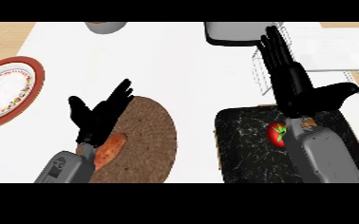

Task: Pick the tomato from the tray and place it in the tiered shelf

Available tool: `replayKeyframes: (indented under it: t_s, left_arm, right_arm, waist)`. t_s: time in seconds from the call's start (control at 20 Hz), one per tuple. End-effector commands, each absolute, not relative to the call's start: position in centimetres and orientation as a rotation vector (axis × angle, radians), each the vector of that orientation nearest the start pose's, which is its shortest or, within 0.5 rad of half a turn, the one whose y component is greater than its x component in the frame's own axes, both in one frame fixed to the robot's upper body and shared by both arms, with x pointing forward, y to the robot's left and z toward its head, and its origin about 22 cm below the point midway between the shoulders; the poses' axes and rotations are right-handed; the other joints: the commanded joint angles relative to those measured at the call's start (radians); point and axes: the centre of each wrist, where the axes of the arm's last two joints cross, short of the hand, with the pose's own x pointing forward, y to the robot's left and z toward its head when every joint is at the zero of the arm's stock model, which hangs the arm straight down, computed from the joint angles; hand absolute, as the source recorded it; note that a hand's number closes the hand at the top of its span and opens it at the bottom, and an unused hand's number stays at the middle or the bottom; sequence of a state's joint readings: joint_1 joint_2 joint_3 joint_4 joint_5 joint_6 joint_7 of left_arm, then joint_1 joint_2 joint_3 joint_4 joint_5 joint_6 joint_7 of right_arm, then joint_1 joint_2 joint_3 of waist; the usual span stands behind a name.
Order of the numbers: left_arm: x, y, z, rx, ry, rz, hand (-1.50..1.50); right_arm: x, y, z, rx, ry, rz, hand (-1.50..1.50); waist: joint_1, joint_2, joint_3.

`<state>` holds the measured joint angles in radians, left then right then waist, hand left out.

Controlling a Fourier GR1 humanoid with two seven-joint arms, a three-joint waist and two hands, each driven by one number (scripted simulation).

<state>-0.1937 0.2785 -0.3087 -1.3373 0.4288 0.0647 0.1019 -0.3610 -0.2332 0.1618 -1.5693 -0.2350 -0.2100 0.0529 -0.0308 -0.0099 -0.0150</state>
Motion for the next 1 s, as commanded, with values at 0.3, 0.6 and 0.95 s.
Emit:
replayKeyframes:
  t_s: [0.3, 0.6, 0.95]
  left_arm:
    - [29.8, 27.1, 4.9, 0.183, -1.613, 0.006, 0.0]
    - [27.7, 26.0, 4.4, 0.199, -1.608, 0.026, 0.0]
    - [27.1, 25.8, 4.7, 0.201, -1.606, 0.035, 0.0]
  right_arm:
    - [31.1, -24.8, 10.2, 0.169, -1.727, 0.733, 1.5]
    - [31.3, -30.9, 8.7, 0.855, -1.619, 0.628, -1.5]
    - [32.6, -34.8, 18.9, 0.776, -1.532, 1.261, -1.5]
  waist:
    - [0.068, 0.008, 0.018]
    - [0.061, 0.013, 0.019]
    - [0.057, 0.008, 0.018]
